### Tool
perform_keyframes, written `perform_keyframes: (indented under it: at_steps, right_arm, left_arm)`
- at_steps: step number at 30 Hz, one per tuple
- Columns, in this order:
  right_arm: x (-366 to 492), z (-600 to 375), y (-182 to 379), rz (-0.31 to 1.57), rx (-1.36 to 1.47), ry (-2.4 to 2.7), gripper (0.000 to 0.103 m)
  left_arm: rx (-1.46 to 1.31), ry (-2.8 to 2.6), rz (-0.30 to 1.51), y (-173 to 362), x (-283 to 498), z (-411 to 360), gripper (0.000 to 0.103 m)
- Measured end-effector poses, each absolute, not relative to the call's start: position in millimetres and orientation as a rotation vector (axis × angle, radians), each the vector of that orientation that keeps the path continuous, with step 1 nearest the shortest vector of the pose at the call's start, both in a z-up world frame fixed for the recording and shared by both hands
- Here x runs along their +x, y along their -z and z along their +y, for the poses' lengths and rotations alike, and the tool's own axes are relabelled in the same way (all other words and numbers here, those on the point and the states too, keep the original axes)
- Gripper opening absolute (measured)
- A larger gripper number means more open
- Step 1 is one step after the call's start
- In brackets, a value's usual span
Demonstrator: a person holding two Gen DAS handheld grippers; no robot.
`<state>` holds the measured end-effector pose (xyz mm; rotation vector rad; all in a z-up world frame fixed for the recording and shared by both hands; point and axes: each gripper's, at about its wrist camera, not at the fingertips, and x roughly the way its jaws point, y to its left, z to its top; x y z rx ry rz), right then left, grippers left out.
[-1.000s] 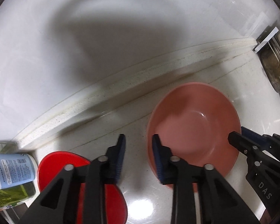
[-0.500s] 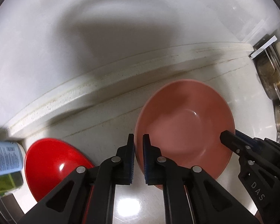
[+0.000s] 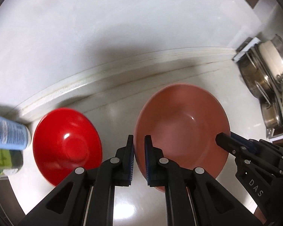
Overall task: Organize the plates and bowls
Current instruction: 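Lift the pink bowl with both tools and carry it toward the white bowl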
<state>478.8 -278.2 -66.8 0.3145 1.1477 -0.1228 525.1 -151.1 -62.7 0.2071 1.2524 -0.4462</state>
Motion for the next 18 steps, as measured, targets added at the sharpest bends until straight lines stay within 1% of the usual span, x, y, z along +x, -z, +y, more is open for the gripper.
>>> perform_keyframes:
  at_steps: [7, 13, 18]
  right_arm:
    - [433.7, -273.8, 45.0, 1.096, 0.288, 0.131, 0.01]
    - [403.7, -274.0, 27.9, 1.057, 0.281, 0.142, 0.01]
    - [372.2, -269.6, 16.7, 1.029, 0.259, 0.153, 0.011]
  left_arm:
    - [0.193, 0.489, 1.218, 37.0, 480.8, -145.3, 0.011]
    - [0.183, 0.526, 1.189, 17.7, 440.2, -137.2, 0.014]
    - [0.184, 0.559, 1.185, 13.7, 410.8, -138.5, 0.016]
